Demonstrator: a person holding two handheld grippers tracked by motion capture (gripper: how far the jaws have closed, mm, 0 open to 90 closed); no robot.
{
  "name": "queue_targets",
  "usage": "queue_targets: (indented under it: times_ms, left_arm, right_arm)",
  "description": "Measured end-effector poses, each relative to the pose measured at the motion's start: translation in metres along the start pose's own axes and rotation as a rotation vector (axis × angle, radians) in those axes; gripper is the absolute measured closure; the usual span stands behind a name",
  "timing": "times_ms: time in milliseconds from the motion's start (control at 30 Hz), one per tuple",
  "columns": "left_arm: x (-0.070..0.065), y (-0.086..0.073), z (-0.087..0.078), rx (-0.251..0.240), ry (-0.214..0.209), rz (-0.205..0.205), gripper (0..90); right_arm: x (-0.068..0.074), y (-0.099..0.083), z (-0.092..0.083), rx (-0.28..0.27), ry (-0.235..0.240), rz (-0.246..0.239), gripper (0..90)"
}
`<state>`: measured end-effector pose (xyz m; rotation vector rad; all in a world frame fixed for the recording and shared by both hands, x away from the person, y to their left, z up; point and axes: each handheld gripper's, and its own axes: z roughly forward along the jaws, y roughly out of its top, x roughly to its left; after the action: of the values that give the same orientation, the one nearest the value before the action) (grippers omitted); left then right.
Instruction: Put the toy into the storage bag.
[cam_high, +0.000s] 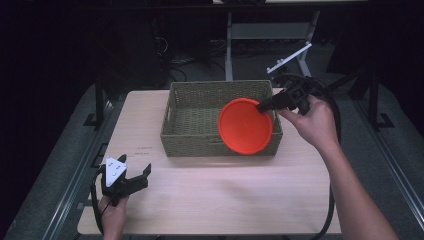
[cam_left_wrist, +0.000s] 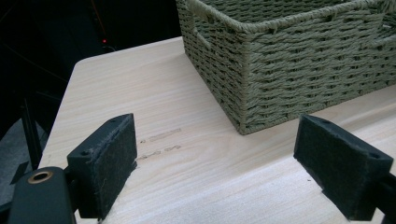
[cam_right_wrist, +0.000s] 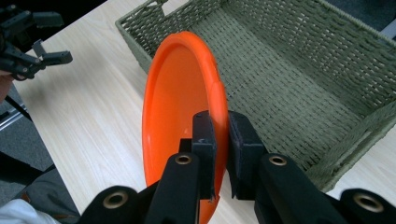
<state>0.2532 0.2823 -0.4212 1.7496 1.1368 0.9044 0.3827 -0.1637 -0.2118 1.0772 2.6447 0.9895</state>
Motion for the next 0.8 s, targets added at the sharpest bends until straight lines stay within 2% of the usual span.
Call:
queue_targets:
  times_ms: [300, 800]
  left_arm:
    - [0.0, 0.0, 0.0, 0.0, -0.001, -0.002, 12.7]
    - [0.001, 0.001, 0.0, 0.002, 0.0, -0.005, 12.7]
  right_arm:
    - [-0.007, 0.011, 0.005, 0.015, -0.006, 0.023, 82.1]
    - [-0.025, 0.032, 0.007, 0.002, -0.04, 0.08, 82.1]
